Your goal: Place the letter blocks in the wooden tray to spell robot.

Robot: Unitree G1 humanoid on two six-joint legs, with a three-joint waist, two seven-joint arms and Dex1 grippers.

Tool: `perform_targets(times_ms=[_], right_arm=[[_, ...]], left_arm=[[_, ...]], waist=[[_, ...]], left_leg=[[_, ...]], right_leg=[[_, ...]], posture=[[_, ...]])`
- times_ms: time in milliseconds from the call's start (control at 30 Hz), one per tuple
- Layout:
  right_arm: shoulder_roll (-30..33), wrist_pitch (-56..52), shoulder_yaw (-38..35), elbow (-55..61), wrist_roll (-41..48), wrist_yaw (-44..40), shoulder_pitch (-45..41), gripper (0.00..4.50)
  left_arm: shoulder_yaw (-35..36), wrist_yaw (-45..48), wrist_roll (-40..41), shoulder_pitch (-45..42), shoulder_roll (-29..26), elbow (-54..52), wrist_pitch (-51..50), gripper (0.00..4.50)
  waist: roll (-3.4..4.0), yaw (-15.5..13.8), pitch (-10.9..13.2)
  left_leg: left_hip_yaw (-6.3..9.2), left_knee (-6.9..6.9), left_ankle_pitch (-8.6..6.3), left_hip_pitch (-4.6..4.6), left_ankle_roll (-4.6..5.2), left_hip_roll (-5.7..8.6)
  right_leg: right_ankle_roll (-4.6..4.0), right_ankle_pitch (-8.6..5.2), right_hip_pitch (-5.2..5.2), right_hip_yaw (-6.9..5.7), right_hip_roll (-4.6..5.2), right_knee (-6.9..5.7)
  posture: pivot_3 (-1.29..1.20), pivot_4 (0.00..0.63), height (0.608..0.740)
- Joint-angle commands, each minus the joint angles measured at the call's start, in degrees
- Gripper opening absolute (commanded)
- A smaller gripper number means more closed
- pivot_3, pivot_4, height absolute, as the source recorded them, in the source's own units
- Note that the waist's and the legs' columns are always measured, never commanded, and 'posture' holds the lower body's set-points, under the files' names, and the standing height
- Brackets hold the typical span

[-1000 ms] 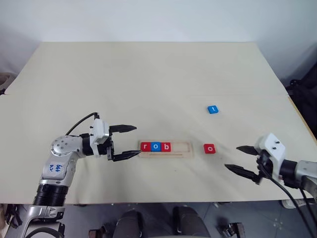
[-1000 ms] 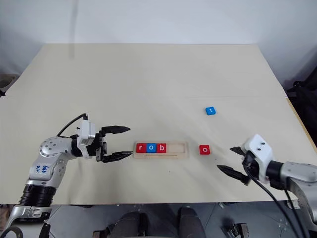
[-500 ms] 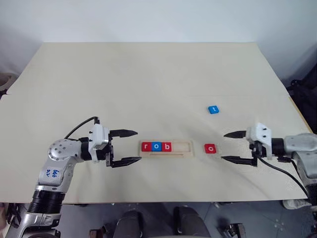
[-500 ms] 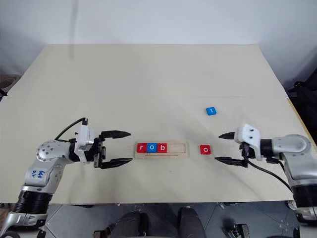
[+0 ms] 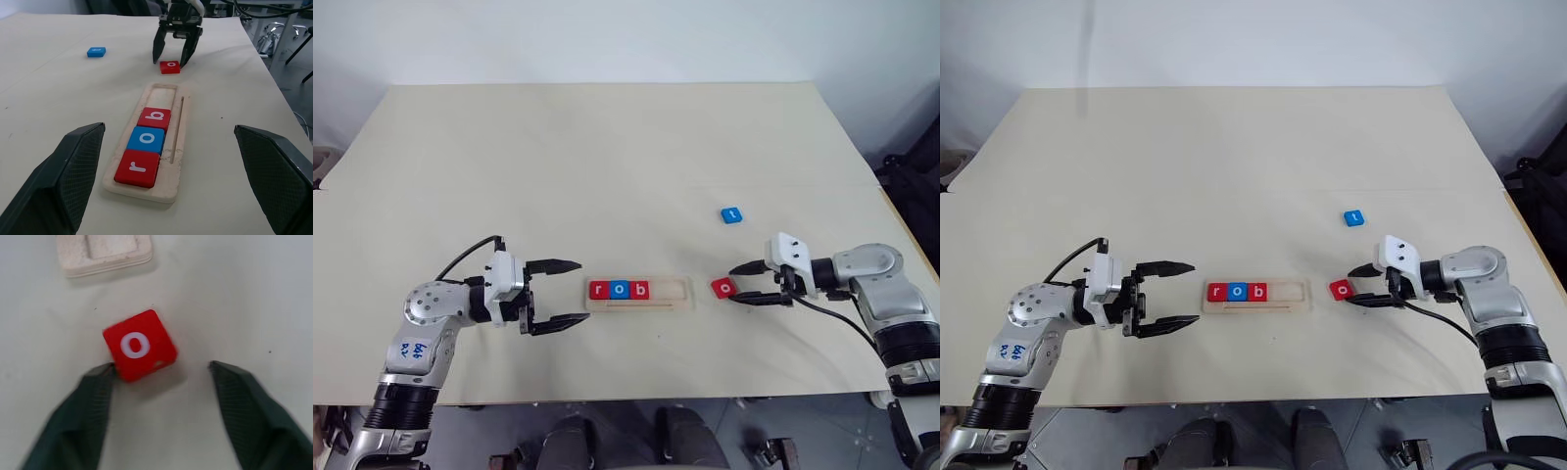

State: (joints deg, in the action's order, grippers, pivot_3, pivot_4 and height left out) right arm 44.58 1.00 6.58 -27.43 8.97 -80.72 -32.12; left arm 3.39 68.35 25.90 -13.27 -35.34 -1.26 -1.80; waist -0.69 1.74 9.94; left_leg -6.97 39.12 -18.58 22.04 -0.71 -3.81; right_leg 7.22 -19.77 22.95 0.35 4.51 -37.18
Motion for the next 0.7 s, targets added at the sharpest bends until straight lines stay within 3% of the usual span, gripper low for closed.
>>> perform_targets(times_ms=[33,100,433,700], right_arm=[[-0.2,0.22,0.65,0.53,-0.15,-1.31,0.42,1.51],[-0.2,-0.83,0.2,1.45,0.56,-1.59,0.61,0.85],[1.23,-7.1,-0.28,5.68,1.27,-3.26,-0.76,0.85],[1.0,-6.01,-0.21,3.97,0.69,-4.43,-3.79,3.51]], left_arm=[[1.36,0.24,0.32,0.28,-0.4,0.27,1.5,4.5],[1.48,0.35,0.32,0.34,-0.43,0.69,1.83,4.5],[1.37,0.2,0.19,-0.15,-0.24,2.43,3.22,4.5],[1.39,-0.1,0.11,-0.11,-0.42,2.53,3.42,4.5]], waist=[[0.0,-0.03,0.0],[0.0,-0.05,0.0],[0.02,-0.08,0.01],[0.02,-0.07,0.01]], left_leg=[[0.0,0.0,0.0,0.0,0.0,0.0],[0.0,0.0,0.0,0.0,0.0,0.0],[0.01,0.0,0.0,0.0,0.0,0.0],[0.0,0.0,0.0,0.0,0.0,0.02]], right_leg=[[0.0,0.0,0.0,0.0,0.0,-0.01],[0.0,0.0,0.0,-0.01,0.0,-0.01],[0.0,0.0,0.02,-0.01,0.02,-0.06],[0.0,0.0,0.03,-0.01,0.03,-0.14]], posture=[[0.0,0.15,0.74],[0.0,0.15,0.74],[0.0,0.15,0.74],[0.0,0.15,0.74]])
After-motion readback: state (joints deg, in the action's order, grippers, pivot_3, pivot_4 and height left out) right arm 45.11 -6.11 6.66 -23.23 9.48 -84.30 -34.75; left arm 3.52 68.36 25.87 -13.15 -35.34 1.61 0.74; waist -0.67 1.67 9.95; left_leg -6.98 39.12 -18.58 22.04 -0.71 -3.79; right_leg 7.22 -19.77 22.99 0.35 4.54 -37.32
